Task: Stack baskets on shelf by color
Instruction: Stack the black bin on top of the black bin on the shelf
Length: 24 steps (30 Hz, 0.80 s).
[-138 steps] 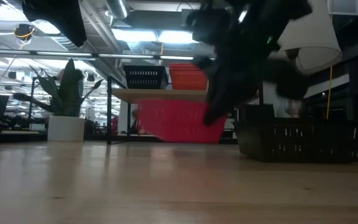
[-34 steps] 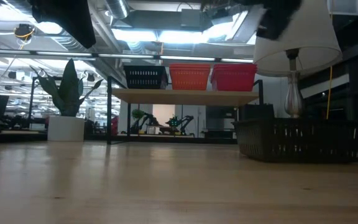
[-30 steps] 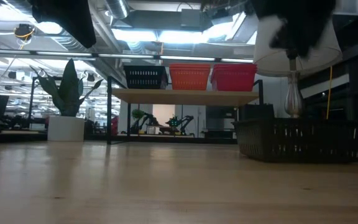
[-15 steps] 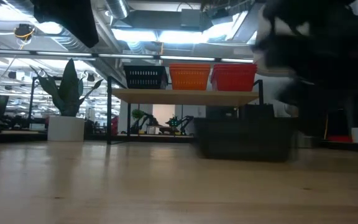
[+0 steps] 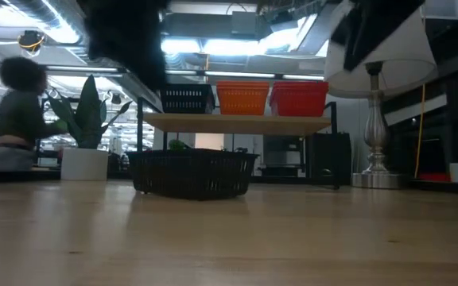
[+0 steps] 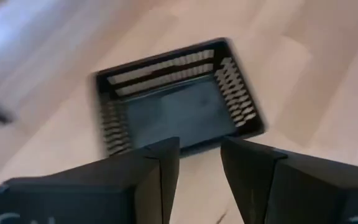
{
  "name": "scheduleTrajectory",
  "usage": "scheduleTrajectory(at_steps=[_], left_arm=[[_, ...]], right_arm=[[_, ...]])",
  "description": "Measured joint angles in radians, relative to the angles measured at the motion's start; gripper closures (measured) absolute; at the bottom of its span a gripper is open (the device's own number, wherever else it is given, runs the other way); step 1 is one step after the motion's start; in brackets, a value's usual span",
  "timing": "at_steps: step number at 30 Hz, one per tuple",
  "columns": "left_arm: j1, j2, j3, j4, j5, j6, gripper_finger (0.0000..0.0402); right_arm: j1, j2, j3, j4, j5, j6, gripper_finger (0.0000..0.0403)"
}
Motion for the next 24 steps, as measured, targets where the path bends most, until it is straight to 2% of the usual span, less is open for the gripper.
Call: scheduleTrajectory(at_steps=[4, 7, 15, 24], left_arm=[[0.063, 0.097, 0.000, 0.231, 0.090, 0.082, 0.0276], [0.092, 0.140, -0.001, 0.383, 0.099, 0.120, 0.0266], [0.176, 0.260, -0.002, 0.430, 0.229, 0.099, 0.0250], [0.173, 0.320, -0.003, 0.512, 0.258, 0.097, 0.0250]], right_arm=[[0.071, -0.031, 0.118, -0.173, 0.173, 0.004, 0.0289], [0.119, -0.080, 0.170, -0.261, 0.275, 0.037, 0.0289], [0.214, -0.254, 0.187, -0.335, 0.307, 0.170, 0.0289], [0.258, -0.332, 0.188, -0.349, 0.389, 0.207, 0.0289]])
